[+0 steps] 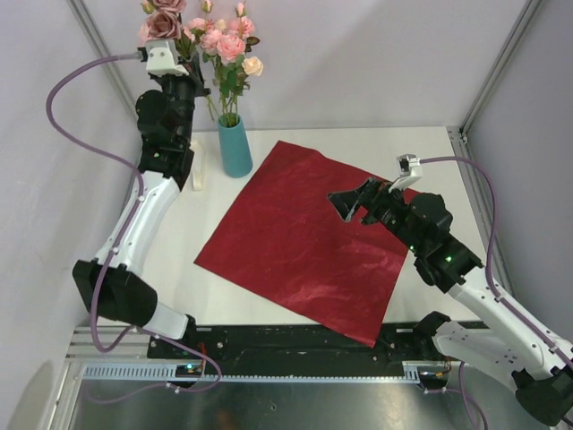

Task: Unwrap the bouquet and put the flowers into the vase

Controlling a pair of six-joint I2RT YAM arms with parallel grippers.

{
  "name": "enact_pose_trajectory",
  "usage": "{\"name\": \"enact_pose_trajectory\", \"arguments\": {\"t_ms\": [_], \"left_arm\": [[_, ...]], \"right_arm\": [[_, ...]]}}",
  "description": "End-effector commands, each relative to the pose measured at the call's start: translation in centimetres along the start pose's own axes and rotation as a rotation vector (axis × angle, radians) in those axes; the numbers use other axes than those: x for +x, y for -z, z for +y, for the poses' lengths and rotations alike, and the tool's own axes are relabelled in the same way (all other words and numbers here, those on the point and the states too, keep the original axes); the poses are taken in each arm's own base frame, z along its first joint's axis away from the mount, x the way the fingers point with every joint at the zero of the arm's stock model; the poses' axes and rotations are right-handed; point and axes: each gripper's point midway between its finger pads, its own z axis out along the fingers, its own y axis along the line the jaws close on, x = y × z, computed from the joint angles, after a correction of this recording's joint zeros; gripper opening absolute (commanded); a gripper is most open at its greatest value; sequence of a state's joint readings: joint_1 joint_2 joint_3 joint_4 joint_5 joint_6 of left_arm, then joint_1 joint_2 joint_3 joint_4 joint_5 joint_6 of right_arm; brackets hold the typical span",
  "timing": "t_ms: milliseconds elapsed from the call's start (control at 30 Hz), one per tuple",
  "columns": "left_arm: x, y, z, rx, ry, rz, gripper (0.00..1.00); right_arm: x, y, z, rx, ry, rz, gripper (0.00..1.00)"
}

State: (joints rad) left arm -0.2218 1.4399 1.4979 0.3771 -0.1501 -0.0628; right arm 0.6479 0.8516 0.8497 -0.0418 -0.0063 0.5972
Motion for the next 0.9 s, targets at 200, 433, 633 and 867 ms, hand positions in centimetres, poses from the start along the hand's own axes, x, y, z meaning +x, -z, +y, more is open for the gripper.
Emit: {"name": "enact_pose_trajectory", "arguments": {"t_ms": [200,433,633,867], "left_arm": [[0.1,-3.9,-0.9,0.046,0.07,-0.066,0.0],[4.0,-6.1,0.0,0.041,0.051,-0.019,0.0],[7.7,-7.3,0.7,0.058,0.043,0.025,0.0],[12.5,-8.0,1.2,0.102,0.068,0.096,0.0]], "right_arm": [[-2.1,-0.2,0.2,-0.011,0.019,-0.037,0.99],[-1.9,-0.3,-0.5,-0.009,0.01,-0.026,0.99],[-1.8,-0.2,-1.1,0.0,-0.001,-0.021,0.99],[-1.3,-0.5,-1.8,0.007,-0.011,-0.007,0.99]]}}
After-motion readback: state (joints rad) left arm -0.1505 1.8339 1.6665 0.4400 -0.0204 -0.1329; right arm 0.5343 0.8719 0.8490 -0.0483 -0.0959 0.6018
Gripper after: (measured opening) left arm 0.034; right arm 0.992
